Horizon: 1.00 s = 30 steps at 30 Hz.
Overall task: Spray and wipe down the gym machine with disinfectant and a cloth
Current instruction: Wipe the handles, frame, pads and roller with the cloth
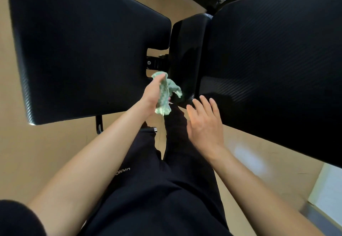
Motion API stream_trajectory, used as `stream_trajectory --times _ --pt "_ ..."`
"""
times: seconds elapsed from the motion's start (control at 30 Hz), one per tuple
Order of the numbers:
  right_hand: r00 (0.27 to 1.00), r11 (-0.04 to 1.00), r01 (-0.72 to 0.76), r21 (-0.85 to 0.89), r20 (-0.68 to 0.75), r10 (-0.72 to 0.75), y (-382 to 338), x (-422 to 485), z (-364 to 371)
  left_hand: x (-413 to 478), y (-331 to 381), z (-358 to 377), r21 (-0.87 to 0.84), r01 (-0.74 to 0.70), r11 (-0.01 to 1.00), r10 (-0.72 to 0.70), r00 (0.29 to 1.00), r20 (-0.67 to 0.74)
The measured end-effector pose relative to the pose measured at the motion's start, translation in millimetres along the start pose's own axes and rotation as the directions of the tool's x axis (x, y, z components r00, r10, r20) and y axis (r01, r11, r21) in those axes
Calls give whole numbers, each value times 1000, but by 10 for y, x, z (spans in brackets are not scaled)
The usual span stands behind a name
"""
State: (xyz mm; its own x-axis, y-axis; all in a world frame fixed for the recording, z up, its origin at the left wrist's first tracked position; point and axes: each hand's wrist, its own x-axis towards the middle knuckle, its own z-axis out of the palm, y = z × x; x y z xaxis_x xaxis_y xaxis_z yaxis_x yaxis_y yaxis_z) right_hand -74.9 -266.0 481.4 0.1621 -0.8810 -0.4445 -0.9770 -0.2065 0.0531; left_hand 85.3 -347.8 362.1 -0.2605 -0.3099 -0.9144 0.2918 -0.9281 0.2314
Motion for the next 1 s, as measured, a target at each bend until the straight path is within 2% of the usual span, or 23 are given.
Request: stream_trajectory --times 0.03,0.1,0.17,0.23,0.3,0.37,0.47,0.53,0.63,0.73,0.8,0.87,0.93,1.0 --pt "1000 1000 5 -1 3 -5 -2 -58 40 6 24 38 41 -69 997 70 997 -20" --pt "999 999 31 -26 23 -31 27 -133 86 -13 0 226 98 -100 990 105 993 -50" --pt "997 997 64 -52 42 -62 69 -162 107 18 -128 452 270 -165 948 174 985 -7" --pt "996 994 82 -67 43 -79 96 -170 126 67 -349 590 469 -374 800 369 923 106" --pt "997 996 77 -51 -7 -77 110 -171 152 89 -609 594 581 -556 595 576 799 174" --pt "994 997 70 -14 -79 -71 116 -179 191 3 -822 521 688 -594 418 660 719 220" --pt "988 997 65 33 -145 -59 118 -187 223 -118 -1013 371 757 -626 187 670 645 368" --pt "986 997 61 50 -161 -53 112 -185 227 -114 -988 262 762 -643 80 649 614 450" --pt "986 997 51 53 -164 -42 109 -174 228 -97 -853 138 746 -647 -158 591 544 596" --pt "986 998 42 48 -162 -34 95 -162 241 -140 -710 59 696 -653 -298 514 505 693" --pt "987 998 40 58 -158 -30 86 -154 251 -144 -629 -35 717 -630 -298 507 532 678" --pt "986 997 36 72 -167 -24 78 -135 266 -143 -547 -208 806 -556 -205 575 598 559" --pt "981 990 21 139 -192 6 21 -93 278 -181 -446 -385 892 -452 -16 610 702 367" --pt "982 951 9 308 -183 50 -83 -11 281 -249 -312 -436 900 -390 196 546 805 230"
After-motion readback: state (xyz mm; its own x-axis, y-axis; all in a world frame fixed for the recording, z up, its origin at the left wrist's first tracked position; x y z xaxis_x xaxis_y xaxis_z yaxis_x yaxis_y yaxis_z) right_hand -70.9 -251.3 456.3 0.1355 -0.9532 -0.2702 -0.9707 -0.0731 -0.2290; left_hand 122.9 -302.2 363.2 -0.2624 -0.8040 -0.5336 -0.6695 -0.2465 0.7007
